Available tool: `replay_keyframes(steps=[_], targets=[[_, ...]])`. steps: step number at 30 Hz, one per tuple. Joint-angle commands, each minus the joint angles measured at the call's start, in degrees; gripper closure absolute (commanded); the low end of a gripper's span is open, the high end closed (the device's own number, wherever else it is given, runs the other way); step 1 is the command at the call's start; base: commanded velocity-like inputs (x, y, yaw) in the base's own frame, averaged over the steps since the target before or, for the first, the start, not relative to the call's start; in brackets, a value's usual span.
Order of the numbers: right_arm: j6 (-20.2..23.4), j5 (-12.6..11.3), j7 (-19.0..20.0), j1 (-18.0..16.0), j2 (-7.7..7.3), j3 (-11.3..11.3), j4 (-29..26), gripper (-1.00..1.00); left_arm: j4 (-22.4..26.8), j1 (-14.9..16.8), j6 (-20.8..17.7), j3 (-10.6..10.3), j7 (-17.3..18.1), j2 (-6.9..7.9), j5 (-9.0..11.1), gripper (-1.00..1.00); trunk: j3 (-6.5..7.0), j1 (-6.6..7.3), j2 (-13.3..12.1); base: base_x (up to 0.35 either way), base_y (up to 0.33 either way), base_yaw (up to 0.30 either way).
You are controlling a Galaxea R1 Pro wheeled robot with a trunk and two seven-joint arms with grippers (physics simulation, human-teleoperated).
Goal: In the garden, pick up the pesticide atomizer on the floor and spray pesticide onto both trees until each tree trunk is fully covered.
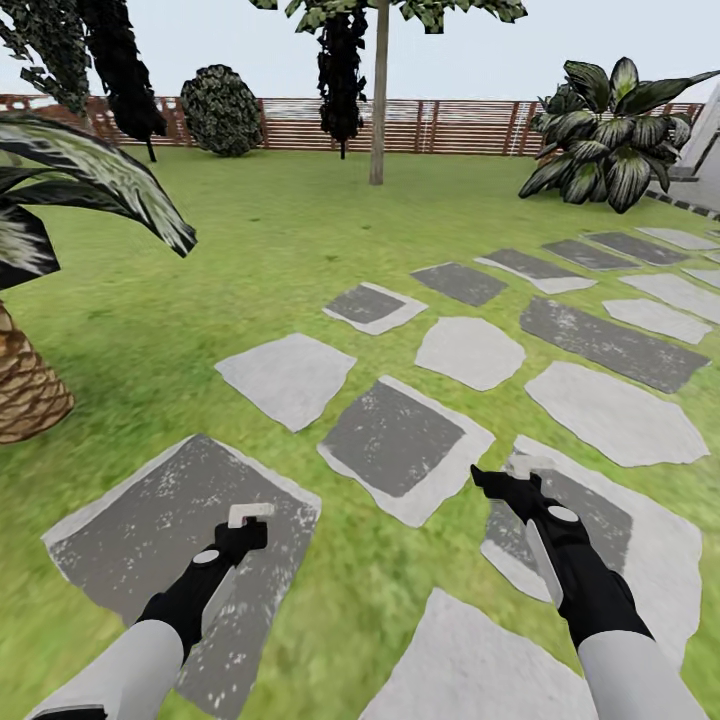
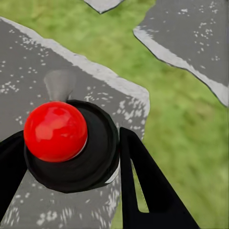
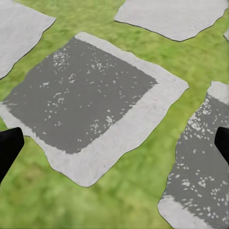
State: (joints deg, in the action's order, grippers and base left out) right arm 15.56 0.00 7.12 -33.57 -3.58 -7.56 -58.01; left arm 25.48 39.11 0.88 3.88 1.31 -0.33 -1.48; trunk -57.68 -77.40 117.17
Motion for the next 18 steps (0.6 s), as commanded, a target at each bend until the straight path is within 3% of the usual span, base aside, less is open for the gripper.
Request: replay_keyframes(steps=[1, 8, 18], targets=[[0.0, 0.0, 0.0, 0.0, 0.03, 0.0, 0.0, -1.00, 0.0, 0.0, 0.0, 0.0, 0.0, 0.01, 0.0, 1.00, 0.00, 0.00, 0.0, 0.337, 0.000, -0.004], [-0.3, 0.0, -0.1, 0.0, 0.20, 0.1, 3.7, -1.00, 0.0, 0.0, 0.0, 0.0, -0.1, 0.06, 0.0, 1.00, 0.00, 0.00, 0.0, 0.337, 0.000, -0.001], [-0.4, 0.0, -0.2, 0.0, 0.24, 0.1, 4.1, -1.00, -0.1, 0.0, 0.0, 0.0, -0.1, -0.01, 0.0, 1.00, 0.00, 0.00, 0.0, 0.338, 0.000, 0.000]])
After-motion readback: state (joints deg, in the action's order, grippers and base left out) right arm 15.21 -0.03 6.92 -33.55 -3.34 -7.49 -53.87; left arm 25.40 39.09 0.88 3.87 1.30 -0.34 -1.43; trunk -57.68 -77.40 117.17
